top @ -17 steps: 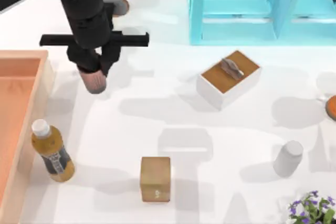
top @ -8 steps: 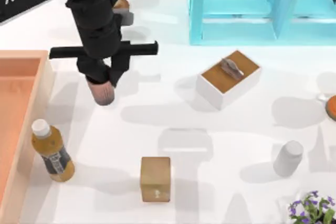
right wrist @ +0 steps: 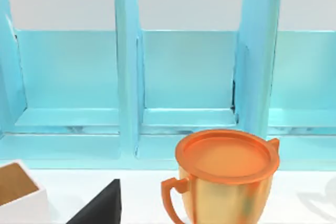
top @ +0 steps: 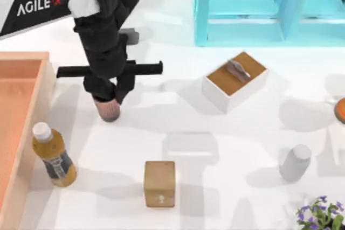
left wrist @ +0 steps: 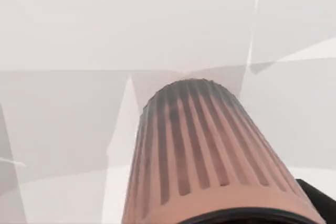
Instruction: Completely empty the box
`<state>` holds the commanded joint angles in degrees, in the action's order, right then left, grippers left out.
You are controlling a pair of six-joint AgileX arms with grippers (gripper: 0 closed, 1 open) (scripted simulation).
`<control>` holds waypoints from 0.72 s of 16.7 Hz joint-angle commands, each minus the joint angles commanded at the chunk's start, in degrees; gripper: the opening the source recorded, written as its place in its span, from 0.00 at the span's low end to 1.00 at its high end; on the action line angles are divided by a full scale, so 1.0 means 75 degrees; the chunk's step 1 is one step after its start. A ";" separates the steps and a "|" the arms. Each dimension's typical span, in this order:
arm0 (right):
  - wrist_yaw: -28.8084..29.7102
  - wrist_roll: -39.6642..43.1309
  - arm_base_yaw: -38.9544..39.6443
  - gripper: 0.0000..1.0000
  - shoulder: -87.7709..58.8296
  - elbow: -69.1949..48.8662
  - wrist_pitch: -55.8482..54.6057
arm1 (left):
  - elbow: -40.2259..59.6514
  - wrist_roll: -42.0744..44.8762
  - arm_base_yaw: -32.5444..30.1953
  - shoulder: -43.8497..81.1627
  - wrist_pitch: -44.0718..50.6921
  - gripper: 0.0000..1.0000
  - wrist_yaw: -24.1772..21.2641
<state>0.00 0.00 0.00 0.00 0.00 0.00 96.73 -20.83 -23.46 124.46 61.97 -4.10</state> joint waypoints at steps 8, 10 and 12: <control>0.0000 0.0000 0.0000 1.00 0.0000 0.0000 0.0000 | -0.0051 0.0002 0.0000 0.0012 -0.0048 0.30 0.0004; 0.0000 0.0000 0.0000 1.00 0.0000 0.0000 0.0000 | -0.0051 0.0002 0.0000 0.0012 -0.0048 0.45 0.0004; 0.0000 0.0000 0.0000 1.00 0.0000 0.0000 0.0000 | -0.0051 0.0002 0.0000 0.0012 -0.0048 0.60 0.0004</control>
<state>0.00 0.00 0.00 0.00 0.00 0.00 96.35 -20.81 -23.46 124.55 61.61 -4.07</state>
